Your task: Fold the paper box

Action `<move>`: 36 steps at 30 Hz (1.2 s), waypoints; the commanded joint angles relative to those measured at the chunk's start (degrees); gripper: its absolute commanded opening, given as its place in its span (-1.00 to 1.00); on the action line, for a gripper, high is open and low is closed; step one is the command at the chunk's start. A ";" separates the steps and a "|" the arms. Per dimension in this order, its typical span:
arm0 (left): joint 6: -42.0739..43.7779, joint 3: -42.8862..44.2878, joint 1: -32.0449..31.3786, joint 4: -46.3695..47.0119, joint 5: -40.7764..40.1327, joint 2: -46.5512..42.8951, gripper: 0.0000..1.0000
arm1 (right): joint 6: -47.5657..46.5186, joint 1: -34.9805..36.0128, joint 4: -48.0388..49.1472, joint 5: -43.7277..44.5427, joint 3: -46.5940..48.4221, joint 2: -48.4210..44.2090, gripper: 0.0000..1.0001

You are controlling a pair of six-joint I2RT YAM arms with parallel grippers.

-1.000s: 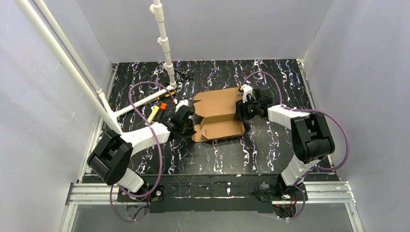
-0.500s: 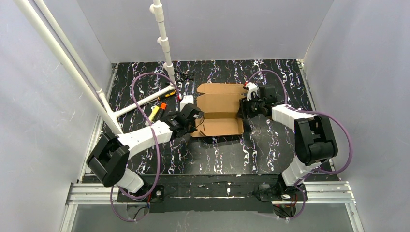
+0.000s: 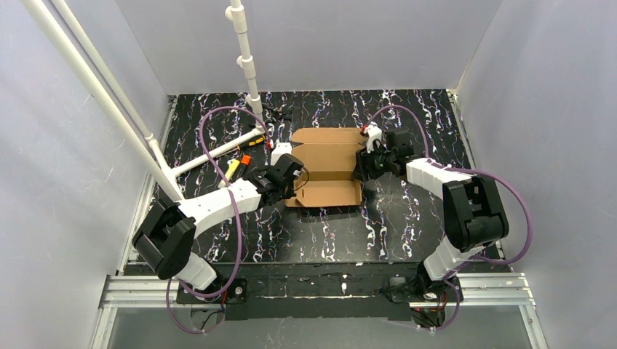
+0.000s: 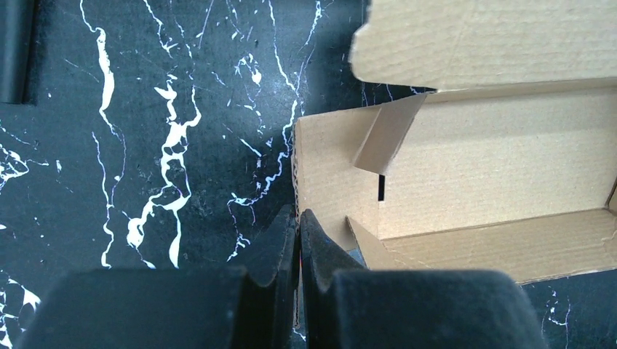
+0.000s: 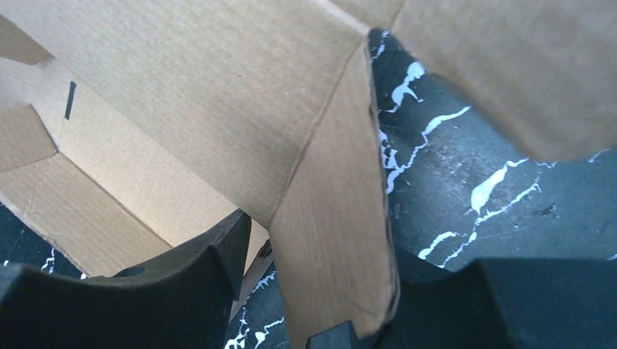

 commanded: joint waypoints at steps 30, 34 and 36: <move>-4.56 1.05 -2.23 -3.43 -5.20 -3.74 -1.00 | -1.42 6.66 -4.87 11.52 -1.54 -5.74 0.03; -5.80 1.13 -2.63 -3.87 -6.07 -3.83 -1.00 | -2.03 7.71 -5.11 13.41 -1.44 -6.18 0.01; -6.43 1.22 -2.91 -4.02 -6.69 -3.79 -1.00 | -2.31 8.38 -5.22 14.12 -1.37 -6.25 0.00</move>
